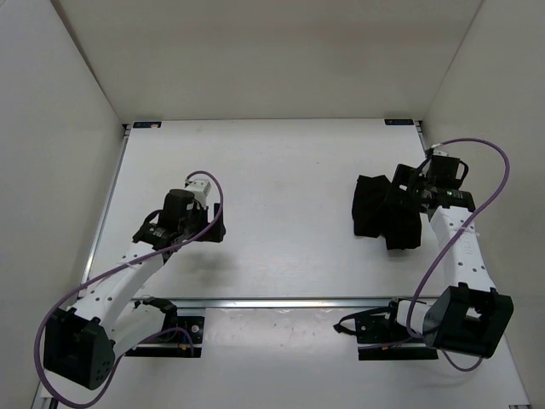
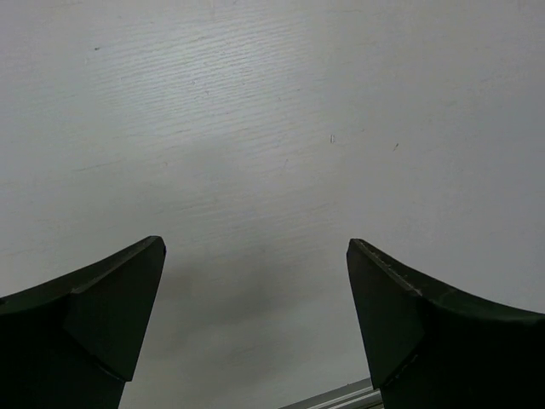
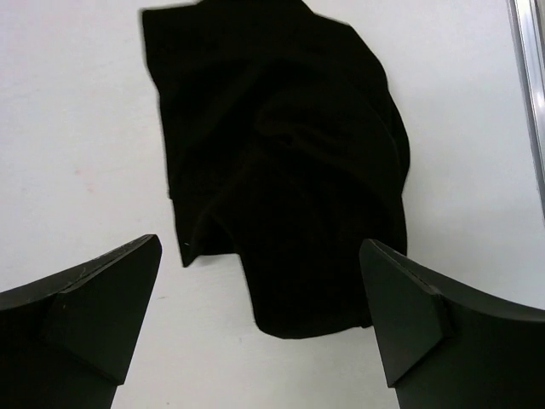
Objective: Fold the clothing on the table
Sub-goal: Grab the skirt from the pile
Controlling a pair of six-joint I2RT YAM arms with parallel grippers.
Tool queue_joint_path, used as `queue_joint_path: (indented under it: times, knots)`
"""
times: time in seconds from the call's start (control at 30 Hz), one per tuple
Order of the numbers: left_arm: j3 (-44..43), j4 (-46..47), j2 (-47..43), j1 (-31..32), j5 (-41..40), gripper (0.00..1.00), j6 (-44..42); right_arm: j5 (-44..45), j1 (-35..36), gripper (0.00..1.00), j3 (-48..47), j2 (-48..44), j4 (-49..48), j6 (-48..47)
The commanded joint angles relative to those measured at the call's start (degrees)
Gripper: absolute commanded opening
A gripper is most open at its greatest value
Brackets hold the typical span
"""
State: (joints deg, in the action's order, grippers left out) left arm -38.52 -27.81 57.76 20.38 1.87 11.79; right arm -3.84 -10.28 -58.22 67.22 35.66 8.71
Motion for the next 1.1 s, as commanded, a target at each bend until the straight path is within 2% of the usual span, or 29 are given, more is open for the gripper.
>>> queue_joint_path:
  times: [0.0,0.2,0.47,0.63,0.77,0.8,0.83,0.87,0.9,0.93,0.97,1.07]
  knots:
    - [-1.11,1.44,-2.73,-0.43,-0.20,0.99,0.51,1.02,-1.40,1.00,0.56,0.19,-0.33,-0.98]
    - [-0.41,1.80,-2.30,0.71,0.50,0.99,0.25,1.03,-2.02,0.99,1.35,2.47,-1.81,-1.24]
    - [0.38,2.76,-3.53,0.01,2.35,0.99,0.25,-7.85,-0.97,0.99,3.37,4.05,-8.41,-0.71]
    - [0.73,3.03,-4.14,-0.34,3.05,0.99,0.16,-3.29,2.89,0.99,2.14,9.93,-6.92,-0.80]
    - [0.82,3.29,-4.75,-0.69,3.41,0.99,0.07,1.02,5.36,0.94,2.66,12.58,-6.22,-1.24]
    - [0.90,3.29,-4.32,-0.87,3.67,0.99,-0.10,0.59,5.01,0.90,3.28,12.67,-6.74,-1.33]
    - [0.99,3.20,-4.32,-0.35,3.58,0.99,-0.02,0.15,4.49,0.79,3.89,12.93,-7.53,-1.07]
    - [1.17,3.38,-4.58,-0.26,3.67,0.98,-0.01,-0.55,3.96,0.55,4.16,12.50,-7.45,-0.63]
    - [1.17,3.12,-4.58,-0.34,4.10,0.99,-0.01,-1.25,3.52,0.39,4.34,12.15,-7.62,-0.71]
    - [1.26,3.20,-4.58,-0.43,4.02,0.98,-0.01,-1.96,2.12,0.11,4.34,12.41,-7.88,0.42]
    - [1.08,3.46,-4.67,-0.43,3.76,0.99,-0.01,-3.18,1.76,0.00,3.82,11.62,-7.80,0.34]
    - [1.17,3.55,-4.85,-0.78,4.45,0.99,-0.27,-3.55,1.32,0.00,1.01,10.74,-6.31,0.17]
